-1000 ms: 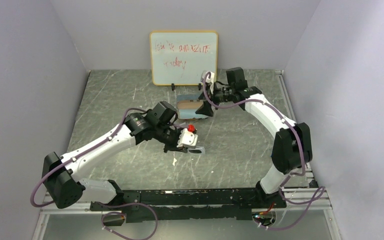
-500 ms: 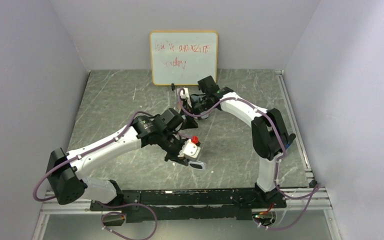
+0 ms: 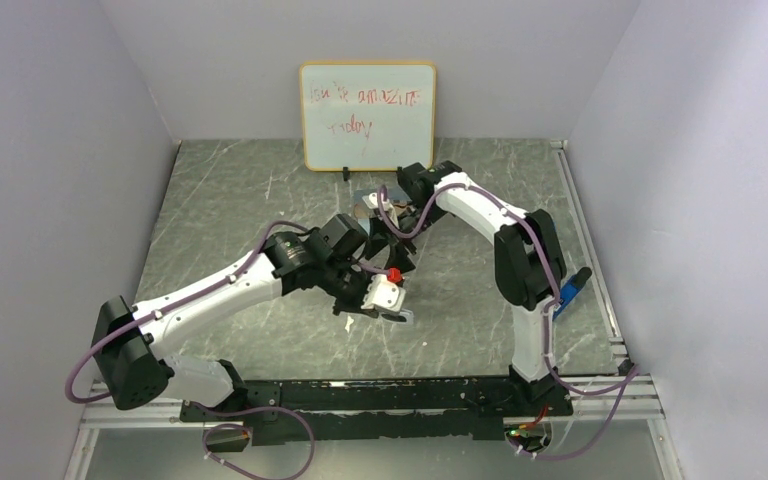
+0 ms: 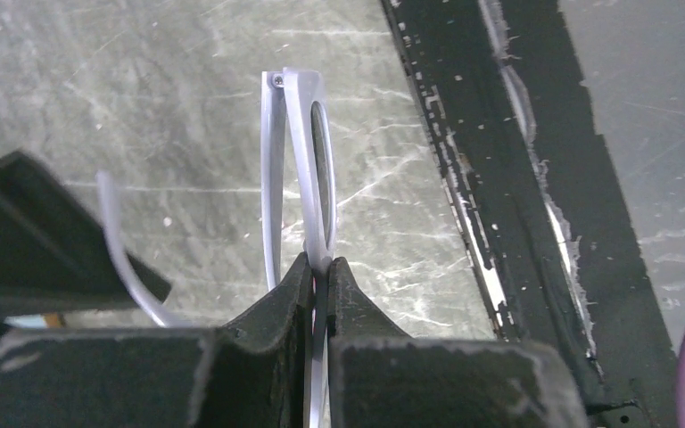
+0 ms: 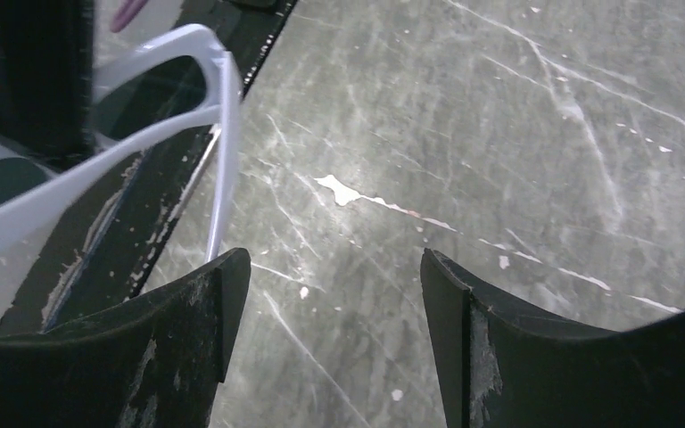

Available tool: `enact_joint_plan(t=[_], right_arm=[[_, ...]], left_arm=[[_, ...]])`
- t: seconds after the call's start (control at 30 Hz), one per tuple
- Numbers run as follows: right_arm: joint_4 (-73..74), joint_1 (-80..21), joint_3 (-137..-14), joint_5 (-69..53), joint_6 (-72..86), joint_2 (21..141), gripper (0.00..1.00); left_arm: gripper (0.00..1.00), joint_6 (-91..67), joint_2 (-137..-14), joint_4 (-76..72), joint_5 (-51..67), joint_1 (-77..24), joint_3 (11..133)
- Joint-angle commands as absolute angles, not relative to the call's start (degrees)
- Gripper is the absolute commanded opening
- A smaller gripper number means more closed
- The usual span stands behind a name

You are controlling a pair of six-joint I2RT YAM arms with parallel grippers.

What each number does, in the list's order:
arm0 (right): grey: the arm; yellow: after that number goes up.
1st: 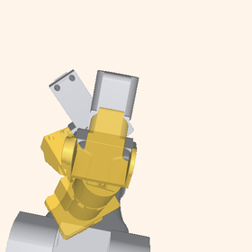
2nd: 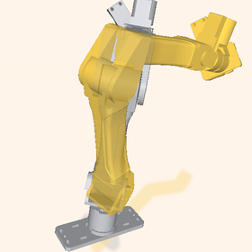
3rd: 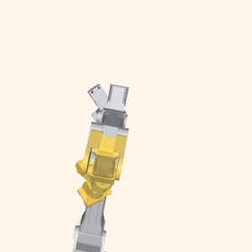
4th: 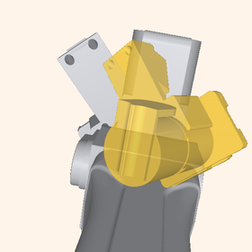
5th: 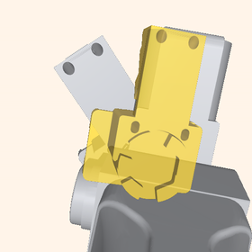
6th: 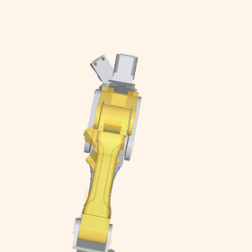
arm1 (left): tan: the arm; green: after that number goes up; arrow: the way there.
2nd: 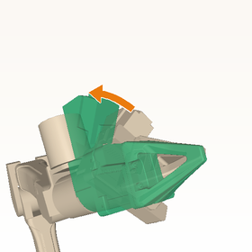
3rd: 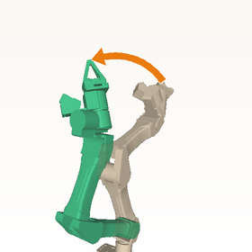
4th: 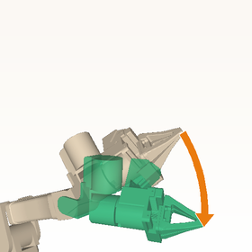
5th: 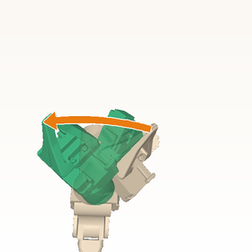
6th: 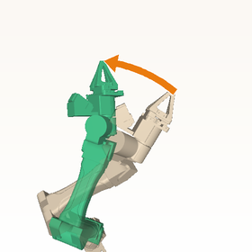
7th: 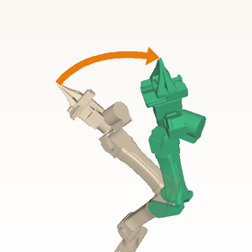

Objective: Organize the sunglasses
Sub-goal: Fold the sunglasses, then place the sunglasses in the sunglasses case.

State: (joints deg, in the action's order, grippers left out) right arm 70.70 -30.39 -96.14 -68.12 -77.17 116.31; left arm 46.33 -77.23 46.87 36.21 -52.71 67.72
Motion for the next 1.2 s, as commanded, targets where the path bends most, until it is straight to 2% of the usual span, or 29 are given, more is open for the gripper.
enact_joint_plan(t=[0.0,0.17,0.43,0.6,0.83,1.0,1.17], right_arm=[[75.03,-30.06,-93.53,-74.19,-81.48,110.55,0.75],[75.45,-30.11,-90.62,-74.80,-81.60,106.56,0.75],[67.68,-30.10,-84.78,-73.89,-75.66,100.71,0.76],[52.76,-26.91,-81.41,-73.53,-60.60,96.77,0.76],[25.81,-18.84,-76.52,-61.69,-31.85,91.79,0.80],[18.72,-8.58,-72.26,-57.02,-26.29,87.76,0.80],[10.65,-3.49,-63.69,-51.44,-24.75,80.79,0.82]], left_arm=[[0.05,43.83,-75.91,42.34,31.23,-52.84,67.09],[0.05,42.72,-76.63,40.66,28.54,-52.82,67.34],[0.05,42.89,-79.25,40.30,26.63,-52.76,69.16],[0.05,43.70,-78.82,39.92,27.27,-52.82,69.79],[0.05,45.35,-81.86,38.52,22.34,-52.77,71.52],[0.05,49.16,-88.96,39.68,22.84,-49.72,76.76],[0.05,54.38,-100.26,48.25,29.78,-42.72,90.84]])
